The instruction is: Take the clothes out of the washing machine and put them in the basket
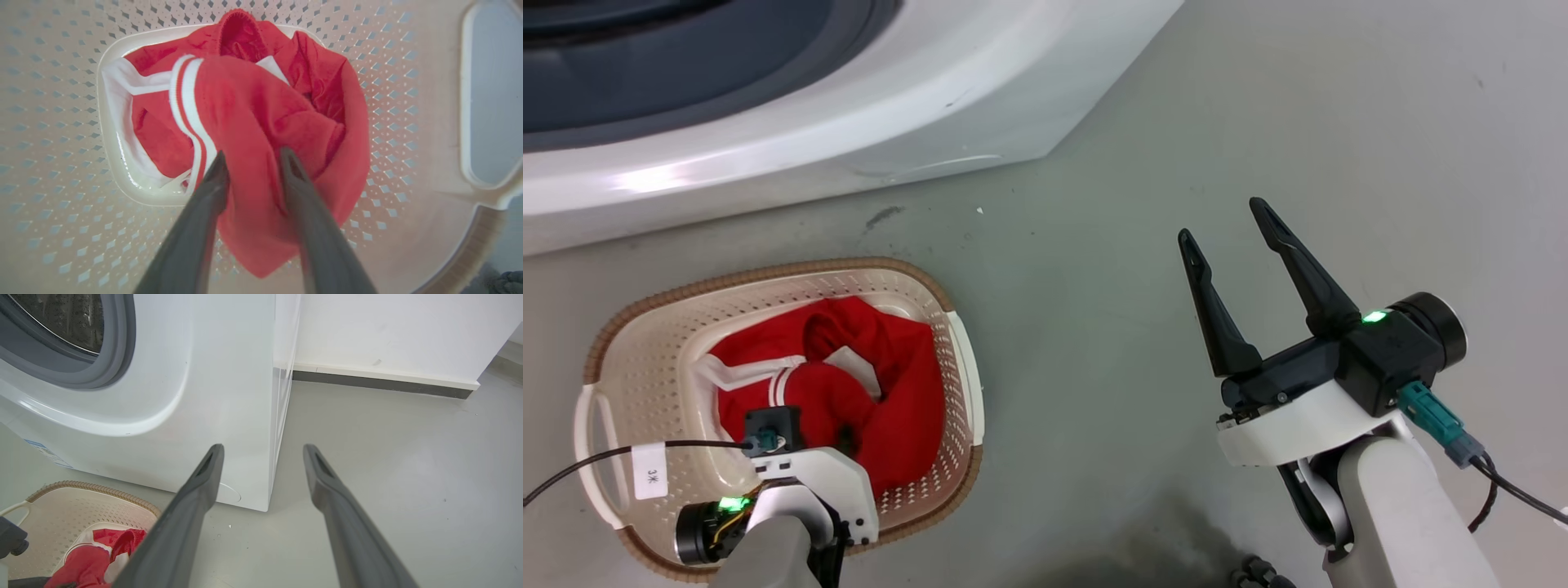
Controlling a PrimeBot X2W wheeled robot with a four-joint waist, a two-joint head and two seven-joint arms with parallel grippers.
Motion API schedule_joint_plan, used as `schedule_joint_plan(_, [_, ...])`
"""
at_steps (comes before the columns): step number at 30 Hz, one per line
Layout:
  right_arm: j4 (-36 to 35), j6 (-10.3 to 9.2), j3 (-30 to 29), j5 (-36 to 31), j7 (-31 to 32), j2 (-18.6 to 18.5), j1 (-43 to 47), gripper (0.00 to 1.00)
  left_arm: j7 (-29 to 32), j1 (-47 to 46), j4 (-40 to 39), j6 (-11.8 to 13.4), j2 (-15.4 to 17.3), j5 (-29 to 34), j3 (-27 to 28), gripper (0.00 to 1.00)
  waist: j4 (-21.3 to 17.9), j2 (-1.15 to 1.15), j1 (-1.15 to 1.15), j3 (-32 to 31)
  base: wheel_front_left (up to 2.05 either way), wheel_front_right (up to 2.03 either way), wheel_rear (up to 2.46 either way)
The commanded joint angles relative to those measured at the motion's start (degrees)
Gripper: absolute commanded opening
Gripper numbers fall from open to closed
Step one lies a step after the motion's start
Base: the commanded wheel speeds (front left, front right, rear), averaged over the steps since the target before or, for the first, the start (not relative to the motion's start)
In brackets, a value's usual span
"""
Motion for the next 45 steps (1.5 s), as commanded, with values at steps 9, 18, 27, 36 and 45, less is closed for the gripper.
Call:
schedule_joint_plan(9, [1.83, -0.05, -2.33, -2.07, 0.89, 0.07, 2.41, 1.0, -0.14, 3.75, -5.04, -0.99, -1.97, 1.02, -0.38, 1.0, 3.68, 0.0, -0.01, -12.5, 0.0, 0.0, 0.0])
schedule_joint_plan(18, [0.71, -0.05, -5.74, -4.04, 4.28, 0.07, 8.05, 1.0, -0.14, 9.18, -16.23, -1.53, -3.8, 2.55, 1.18, 1.0, 7.84, 0.0, -0.01, -24.38, 0.0, 0.0, 0.0])
schedule_joint_plan(27, [-1.4, -0.05, -8.44, -5.12, 7.1, 0.08, 13.6, 1.0, -0.14, 14.51, -31.78, -2.19, -4.43, 6.18, 3.33, 1.0, 11.38, 0.0, -0.01, -32.21, 0.0, 0.0, 0.0])
schedule_joint_plan(36, [-3.3, -0.06, -10.88, -5.26, 8.95, 0.08, 18.07, 1.0, -0.14, 21.39, -50.83, -1.63, -2.91, 10.74, 3.75, 1.0, 14.37, 0.0, -0.01, -36.99, 0.0, 0.0, 0.0])
schedule_joint_plan(45, [-4.1, -0.05, -14.06, -5.29, 10.39, 0.08, 22.8, 1.0, 0.93, 29.98, -62.06, 0.07, -1.71, 12.39, 3.3, 1.0, 15.89, 0.0, -0.01, -40.7, 0.0, 0.0, 0.0])
